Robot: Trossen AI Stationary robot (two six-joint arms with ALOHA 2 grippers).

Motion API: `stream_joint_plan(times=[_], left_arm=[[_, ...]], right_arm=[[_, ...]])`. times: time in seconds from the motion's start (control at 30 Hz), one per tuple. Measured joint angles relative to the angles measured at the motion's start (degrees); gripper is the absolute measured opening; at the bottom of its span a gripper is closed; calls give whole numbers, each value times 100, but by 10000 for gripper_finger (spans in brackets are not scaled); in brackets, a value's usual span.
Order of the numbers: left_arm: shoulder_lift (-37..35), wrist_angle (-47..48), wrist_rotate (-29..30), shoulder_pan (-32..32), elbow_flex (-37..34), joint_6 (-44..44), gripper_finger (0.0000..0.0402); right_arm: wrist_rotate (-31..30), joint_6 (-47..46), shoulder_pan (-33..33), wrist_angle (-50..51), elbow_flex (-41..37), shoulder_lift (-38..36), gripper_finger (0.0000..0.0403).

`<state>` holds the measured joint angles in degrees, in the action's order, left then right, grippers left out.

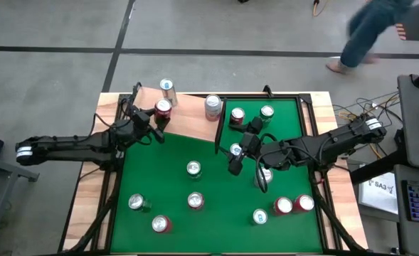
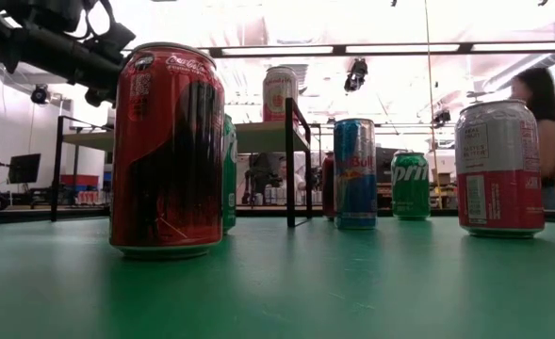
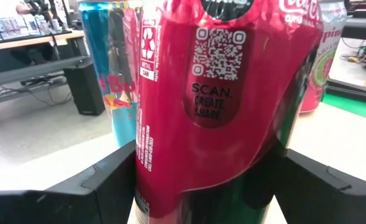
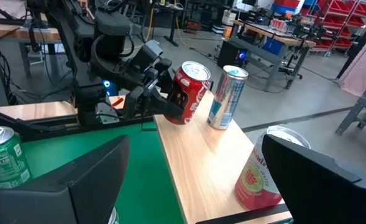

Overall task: Place canned beverage on shelf
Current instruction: Put the red/black soda can on the shelf

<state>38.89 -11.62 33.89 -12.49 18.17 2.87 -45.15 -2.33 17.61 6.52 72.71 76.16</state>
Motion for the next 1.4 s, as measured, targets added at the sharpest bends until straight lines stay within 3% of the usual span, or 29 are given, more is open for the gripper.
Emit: stream_joint_plan(times=[0.43, 1.0, 1.23, 1.4], left_arm=[[114, 25, 15, 0, -4, 414, 289], [114, 223, 11, 0, -4, 282, 289], [116, 239, 9, 0, -4, 269, 344], [116, 247, 9, 0, -4, 264, 350]], right_arm=[[-2, -22, -2, 2, 0, 0, 358], [-1, -17, 0, 2, 2, 0, 358], [0, -17, -1, 4, 2, 0, 358], [0, -17, -1, 4, 2, 0, 358]])
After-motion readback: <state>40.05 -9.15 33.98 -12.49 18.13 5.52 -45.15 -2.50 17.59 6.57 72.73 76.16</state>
